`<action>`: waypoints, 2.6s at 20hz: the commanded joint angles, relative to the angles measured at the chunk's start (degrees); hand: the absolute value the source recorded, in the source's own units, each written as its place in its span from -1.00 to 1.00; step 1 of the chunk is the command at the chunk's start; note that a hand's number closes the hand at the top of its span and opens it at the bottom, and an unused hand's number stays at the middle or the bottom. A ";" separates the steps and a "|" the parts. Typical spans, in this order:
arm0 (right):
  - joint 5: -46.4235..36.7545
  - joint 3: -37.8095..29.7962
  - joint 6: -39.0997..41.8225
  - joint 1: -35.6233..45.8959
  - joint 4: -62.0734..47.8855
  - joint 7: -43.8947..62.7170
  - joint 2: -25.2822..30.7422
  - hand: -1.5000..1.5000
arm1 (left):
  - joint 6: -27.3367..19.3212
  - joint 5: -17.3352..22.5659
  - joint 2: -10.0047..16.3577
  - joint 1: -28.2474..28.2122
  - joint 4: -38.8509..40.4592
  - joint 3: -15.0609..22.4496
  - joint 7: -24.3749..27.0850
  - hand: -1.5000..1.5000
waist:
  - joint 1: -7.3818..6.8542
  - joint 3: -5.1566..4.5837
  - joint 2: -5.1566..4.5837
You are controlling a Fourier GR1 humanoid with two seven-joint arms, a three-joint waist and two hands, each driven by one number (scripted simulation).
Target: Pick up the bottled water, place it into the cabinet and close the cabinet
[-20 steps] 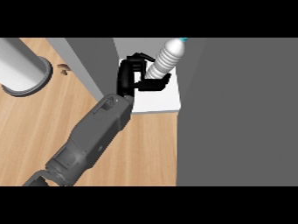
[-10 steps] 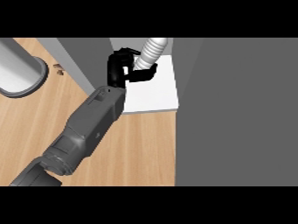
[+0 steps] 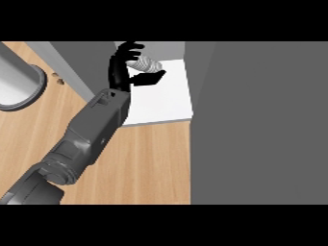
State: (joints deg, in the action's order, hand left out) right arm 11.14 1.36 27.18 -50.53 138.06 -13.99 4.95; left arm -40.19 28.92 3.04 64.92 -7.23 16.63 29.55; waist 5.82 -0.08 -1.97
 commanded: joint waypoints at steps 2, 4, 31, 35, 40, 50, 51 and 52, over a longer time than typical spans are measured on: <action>3.97 -0.54 0.87 -0.54 1.15 0.60 0.54 -1.00 | -3.62 -1.28 -0.54 2.58 2.63 0.18 1.39 -1.00 | 0.55 0.02 -0.31; 2.61 0.95 1.13 -1.11 3.07 1.52 0.64 -1.00 | -1.90 -0.97 0.01 3.65 2.80 -0.31 0.63 -1.00 | 0.42 -0.05 -0.31; 4.94 3.12 -0.29 -3.41 7.17 6.37 -0.34 -1.00 | 16.92 5.37 -3.03 -9.60 -19.04 0.20 8.99 -1.00 | -4.88 0.05 2.25; 3.45 2.64 -2.49 0.52 3.98 6.50 -1.44 -1.00 | 17.69 7.95 -3.03 -14.62 -29.38 6.08 5.62 -1.00 | -5.59 0.06 2.44; 0.72 7.15 -3.90 -1.33 7.65 8.99 -2.29 -1.00 | 21.58 10.33 -3.04 -22.68 -39.01 10.68 5.98 -1.00 | -5.92 0.01 2.32; -0.47 5.87 -2.74 -3.72 8.24 6.51 -0.08 -1.00 | 20.56 7.57 0.18 -38.11 -64.35 18.33 1.10 -1.00 | -6.68 0.05 2.42; -1.38 5.13 -0.61 -6.08 8.10 3.77 1.01 -1.00 | 20.37 6.92 0.88 -40.46 -66.38 18.85 2.48 -1.00 | -6.20 0.06 2.55; -2.62 4.73 0.73 -6.54 8.45 2.61 2.16 -1.00 | 20.00 6.74 1.99 -41.58 -66.98 18.40 2.60 -1.00 | -6.00 0.05 2.55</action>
State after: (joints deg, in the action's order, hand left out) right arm 10.89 7.57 26.47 -54.79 138.94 -12.45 4.66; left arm -19.67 36.63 3.05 28.72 -67.15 33.23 32.94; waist -0.32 -0.03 0.57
